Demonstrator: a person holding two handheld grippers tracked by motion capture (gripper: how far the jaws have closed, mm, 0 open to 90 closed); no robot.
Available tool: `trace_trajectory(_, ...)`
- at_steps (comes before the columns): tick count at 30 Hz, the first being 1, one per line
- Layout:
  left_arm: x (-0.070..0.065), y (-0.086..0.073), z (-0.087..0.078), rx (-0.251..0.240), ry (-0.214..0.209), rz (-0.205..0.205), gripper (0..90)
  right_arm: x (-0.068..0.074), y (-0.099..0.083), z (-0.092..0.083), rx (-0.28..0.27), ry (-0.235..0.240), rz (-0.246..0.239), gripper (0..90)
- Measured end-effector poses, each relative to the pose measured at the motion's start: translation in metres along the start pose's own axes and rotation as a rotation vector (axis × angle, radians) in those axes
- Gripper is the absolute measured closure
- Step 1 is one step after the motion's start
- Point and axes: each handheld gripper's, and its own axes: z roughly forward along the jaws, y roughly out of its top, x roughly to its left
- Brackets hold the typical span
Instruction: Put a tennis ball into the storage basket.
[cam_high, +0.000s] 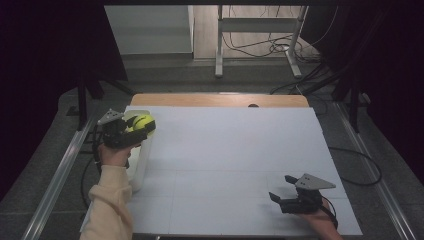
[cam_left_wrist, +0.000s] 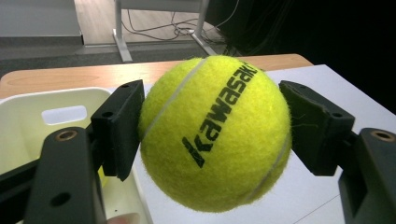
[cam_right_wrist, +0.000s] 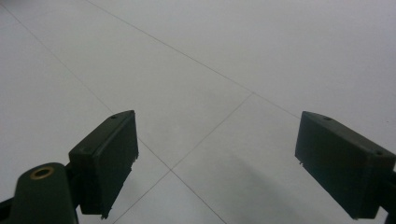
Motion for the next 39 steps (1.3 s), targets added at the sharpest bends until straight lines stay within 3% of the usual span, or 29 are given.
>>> trace_trajectory(20,0.014,-0.002,-0.015,0.003,0.079,-0.015,26.7,0.0,0.0,0.0,0.0,0.002,0.0,13.7)
trace_trajectory(39,0.022,-0.01,-0.003,0.072,0.113,-0.02,26.6,0.0,0.0,0.001,0.003,0.004,-0.001,13.7)
